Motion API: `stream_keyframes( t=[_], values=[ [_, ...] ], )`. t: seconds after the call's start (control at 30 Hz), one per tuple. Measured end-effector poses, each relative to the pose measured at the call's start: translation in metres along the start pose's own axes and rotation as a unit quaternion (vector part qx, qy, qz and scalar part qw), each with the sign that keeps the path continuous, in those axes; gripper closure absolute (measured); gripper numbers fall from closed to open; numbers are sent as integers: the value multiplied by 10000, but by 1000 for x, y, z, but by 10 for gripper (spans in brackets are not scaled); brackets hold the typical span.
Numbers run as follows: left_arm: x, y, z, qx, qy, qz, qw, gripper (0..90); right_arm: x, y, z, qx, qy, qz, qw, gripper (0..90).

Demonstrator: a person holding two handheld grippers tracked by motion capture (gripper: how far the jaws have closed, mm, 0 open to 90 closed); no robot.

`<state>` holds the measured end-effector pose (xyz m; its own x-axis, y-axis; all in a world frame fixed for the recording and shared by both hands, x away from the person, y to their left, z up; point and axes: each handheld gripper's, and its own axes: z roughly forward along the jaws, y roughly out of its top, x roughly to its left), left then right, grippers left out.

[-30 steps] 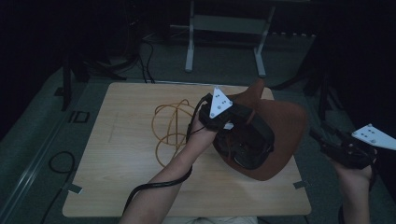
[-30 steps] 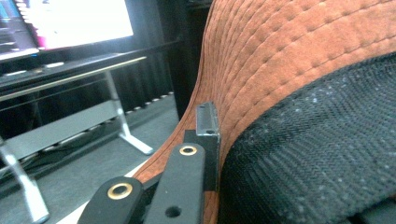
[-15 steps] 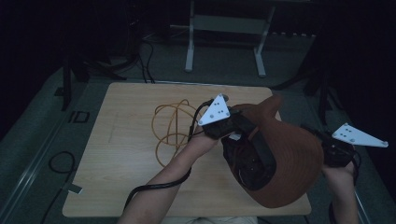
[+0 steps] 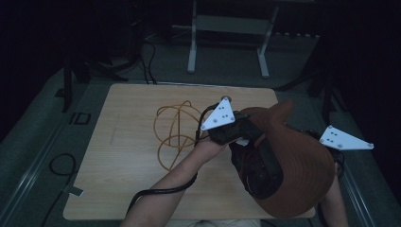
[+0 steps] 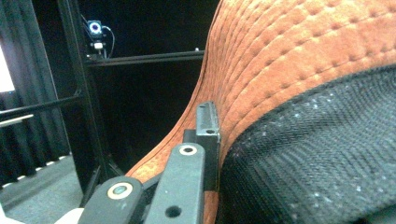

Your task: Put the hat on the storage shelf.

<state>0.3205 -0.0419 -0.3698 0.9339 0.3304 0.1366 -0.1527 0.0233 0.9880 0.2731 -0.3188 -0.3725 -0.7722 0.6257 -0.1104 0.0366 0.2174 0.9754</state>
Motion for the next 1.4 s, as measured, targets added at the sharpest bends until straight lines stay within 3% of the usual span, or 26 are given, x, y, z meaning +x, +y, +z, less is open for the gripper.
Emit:
stream_keyframes(
  t=[0.03,0.17,0.33,0.4,0.43,0.47,0.5,0.53,0.83,0.97,1.0,1.03,1.07,1.17,1.27,1.4],
  values=[
    [-1,0,1,17,-30,-5,10000,874,3,3,6,-116,79,9,9999,459],
    [-5,-1,6,61,-79,19,9999,874,7,5,15,-65,183,-46,9998,469],
    [-7,0,8,85,-137,-23,9999,874,9,7,21,-194,384,-33,9991,509],
    [-6,1,7,64,-160,-53,9998,873,10,9,23,-203,496,-35,9986,631],
    [-6,1,7,64,-160,-53,9998,873,10,9,23,-203,496,-35,9986,631],
    [-5,1,7,70,-176,-52,9998,873,10,9,23,-215,567,-47,9982,736],
    [-5,1,7,87,-181,-33,9998,873,10,9,23,-215,567,-47,9982,736],
    [-5,1,8,106,-178,-37,9998,873,11,10,23,-203,564,-9,9982,841],
    [-3,4,8,265,-270,21,9993,841,9,7,19,-234,628,216,9975,878],
    [-2,12,7,364,-298,-58,9989,776,8,8,16,-307,746,306,9963,879],
    [-2,14,6,381,-260,-69,9989,672,6,9,14,-373,823,387,9952,879],
    [-1,16,6,402,-248,-83,9988,672,6,9,14,-373,823,387,9952,879],
    [0,18,4,452,-182,-100,9988,581,4,10,12,-482,857,454,9941,881],
    [2,22,3,630,-91,-111,9979,484,1,13,8,-579,895,536,9929,880],
    [3,24,0,856,89,28,9963,410,-1,16,5,-620,803,488,9936,880],
    [5,27,-9,1175,478,247,9916,334,-4,18,3,-633,626,434,9951,880]
  ],
)
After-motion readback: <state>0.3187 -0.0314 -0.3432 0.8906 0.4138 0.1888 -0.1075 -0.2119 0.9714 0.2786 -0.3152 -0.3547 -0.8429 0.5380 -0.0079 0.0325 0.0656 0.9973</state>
